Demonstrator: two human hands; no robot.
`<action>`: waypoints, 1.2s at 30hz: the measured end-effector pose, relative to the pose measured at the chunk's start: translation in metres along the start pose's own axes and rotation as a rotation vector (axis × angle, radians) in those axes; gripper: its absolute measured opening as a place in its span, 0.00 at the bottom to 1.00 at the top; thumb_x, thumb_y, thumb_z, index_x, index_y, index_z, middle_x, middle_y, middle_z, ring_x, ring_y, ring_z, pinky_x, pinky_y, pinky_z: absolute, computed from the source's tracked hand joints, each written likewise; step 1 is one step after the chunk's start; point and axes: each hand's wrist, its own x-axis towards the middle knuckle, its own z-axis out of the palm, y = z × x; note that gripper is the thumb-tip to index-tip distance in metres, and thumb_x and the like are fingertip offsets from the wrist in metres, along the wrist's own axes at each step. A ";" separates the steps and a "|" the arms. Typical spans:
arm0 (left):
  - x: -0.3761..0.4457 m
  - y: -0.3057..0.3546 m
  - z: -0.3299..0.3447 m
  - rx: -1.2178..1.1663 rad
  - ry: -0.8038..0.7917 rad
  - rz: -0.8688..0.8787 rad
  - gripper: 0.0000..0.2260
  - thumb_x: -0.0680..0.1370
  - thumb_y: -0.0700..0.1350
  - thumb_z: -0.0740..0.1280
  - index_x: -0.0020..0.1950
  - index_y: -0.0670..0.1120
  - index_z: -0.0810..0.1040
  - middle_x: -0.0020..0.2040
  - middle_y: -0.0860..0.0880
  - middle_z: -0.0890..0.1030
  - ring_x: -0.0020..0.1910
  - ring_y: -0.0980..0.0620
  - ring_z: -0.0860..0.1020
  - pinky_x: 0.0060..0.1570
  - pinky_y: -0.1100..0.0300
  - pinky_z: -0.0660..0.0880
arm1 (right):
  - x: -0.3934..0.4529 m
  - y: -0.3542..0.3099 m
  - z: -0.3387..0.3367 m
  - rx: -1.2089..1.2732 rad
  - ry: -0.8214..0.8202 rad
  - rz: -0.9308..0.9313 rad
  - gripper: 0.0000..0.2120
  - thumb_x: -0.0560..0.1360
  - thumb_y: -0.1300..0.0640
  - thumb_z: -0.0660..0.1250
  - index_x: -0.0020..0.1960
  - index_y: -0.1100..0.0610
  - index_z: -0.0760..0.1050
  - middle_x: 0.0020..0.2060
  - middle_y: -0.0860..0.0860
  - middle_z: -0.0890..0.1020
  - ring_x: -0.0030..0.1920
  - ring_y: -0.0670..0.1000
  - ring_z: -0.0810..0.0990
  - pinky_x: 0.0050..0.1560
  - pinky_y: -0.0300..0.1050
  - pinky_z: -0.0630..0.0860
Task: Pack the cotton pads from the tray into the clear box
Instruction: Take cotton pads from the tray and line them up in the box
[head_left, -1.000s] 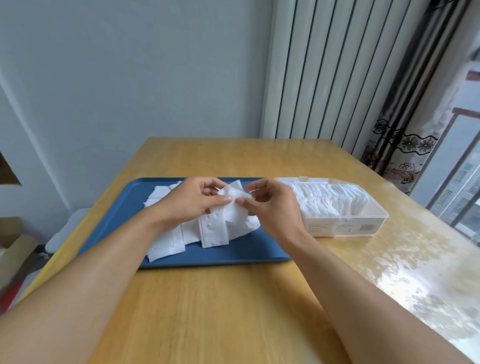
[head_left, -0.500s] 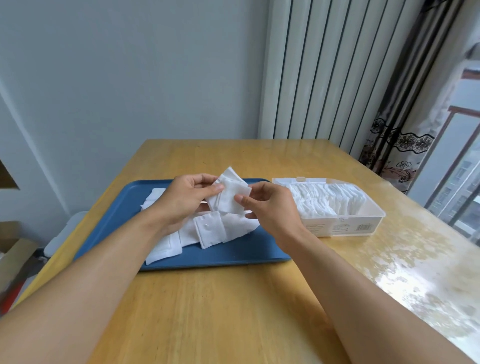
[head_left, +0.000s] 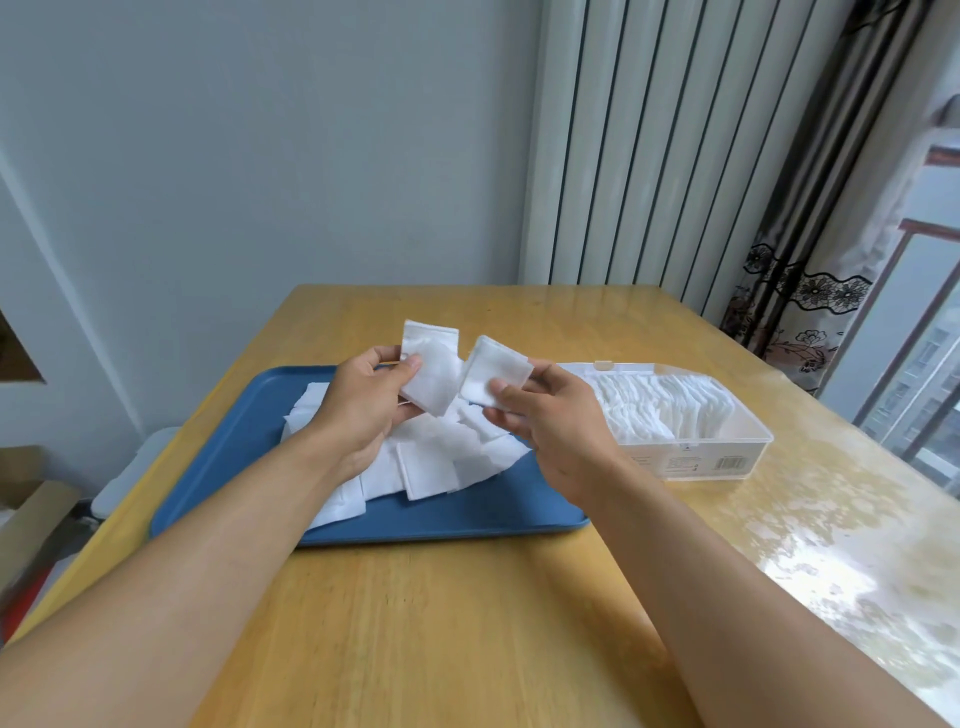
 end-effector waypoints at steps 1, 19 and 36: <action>-0.001 0.000 0.002 0.012 -0.004 0.006 0.07 0.83 0.39 0.66 0.61 0.41 0.77 0.53 0.41 0.84 0.47 0.48 0.84 0.42 0.58 0.83 | -0.002 0.001 0.002 0.024 -0.043 0.028 0.15 0.75 0.69 0.73 0.60 0.66 0.75 0.46 0.60 0.81 0.43 0.55 0.85 0.44 0.40 0.82; -0.022 0.003 0.023 -0.087 -0.099 -0.023 0.04 0.83 0.41 0.65 0.52 0.44 0.79 0.45 0.46 0.84 0.43 0.51 0.82 0.46 0.59 0.79 | -0.001 0.012 0.006 -0.074 -0.042 0.164 0.07 0.77 0.56 0.74 0.51 0.58 0.79 0.40 0.49 0.82 0.39 0.47 0.80 0.47 0.42 0.81; -0.018 0.013 0.005 0.255 -0.220 0.085 0.02 0.78 0.37 0.71 0.48 0.43 0.83 0.39 0.49 0.85 0.37 0.53 0.82 0.43 0.60 0.78 | 0.003 0.007 0.001 -0.258 0.200 -0.105 0.05 0.80 0.59 0.69 0.54 0.54 0.83 0.48 0.52 0.87 0.50 0.54 0.86 0.54 0.49 0.83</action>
